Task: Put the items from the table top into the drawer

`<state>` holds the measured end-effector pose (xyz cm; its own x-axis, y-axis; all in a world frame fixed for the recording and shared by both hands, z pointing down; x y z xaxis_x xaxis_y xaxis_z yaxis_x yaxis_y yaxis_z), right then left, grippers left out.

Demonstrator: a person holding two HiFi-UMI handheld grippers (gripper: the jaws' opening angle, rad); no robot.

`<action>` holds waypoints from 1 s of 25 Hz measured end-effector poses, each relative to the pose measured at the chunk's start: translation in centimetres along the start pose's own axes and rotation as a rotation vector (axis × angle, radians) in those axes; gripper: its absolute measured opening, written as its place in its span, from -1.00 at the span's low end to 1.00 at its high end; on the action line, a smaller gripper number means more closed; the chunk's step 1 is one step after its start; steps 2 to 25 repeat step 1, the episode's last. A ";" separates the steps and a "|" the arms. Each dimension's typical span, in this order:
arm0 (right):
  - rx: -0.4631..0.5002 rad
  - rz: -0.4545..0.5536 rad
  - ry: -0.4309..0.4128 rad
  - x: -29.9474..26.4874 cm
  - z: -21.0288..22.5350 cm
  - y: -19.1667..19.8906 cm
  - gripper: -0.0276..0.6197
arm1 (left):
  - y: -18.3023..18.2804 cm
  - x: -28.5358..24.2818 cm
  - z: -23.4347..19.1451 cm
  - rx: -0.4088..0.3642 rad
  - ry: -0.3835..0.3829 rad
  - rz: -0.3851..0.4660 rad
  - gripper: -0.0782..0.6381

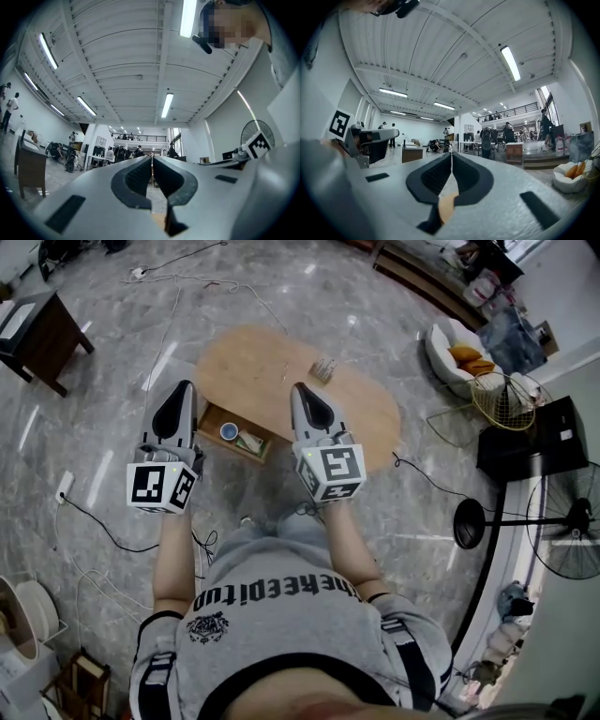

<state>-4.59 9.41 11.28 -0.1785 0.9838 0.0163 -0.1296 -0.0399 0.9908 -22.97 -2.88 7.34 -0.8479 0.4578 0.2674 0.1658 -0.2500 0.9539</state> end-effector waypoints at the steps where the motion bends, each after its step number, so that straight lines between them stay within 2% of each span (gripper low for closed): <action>1: -0.001 0.002 0.001 0.0 0.0 -0.1 -0.91 | 0.0 -0.1 0.0 0.000 0.001 0.002 -0.75; 25: -0.001 0.002 0.001 0.0 0.0 -0.1 -0.91 | 0.0 -0.1 0.0 0.000 0.001 0.002 -0.75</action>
Point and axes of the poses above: the fingertips, and each gripper's own axes: x backward along the fingers, z to its right, y out of its underside, the point moved 5 cm from there along x, backward along the fingers, and after that the axes turned 10 degrees about -x, right-handed, at the moved point
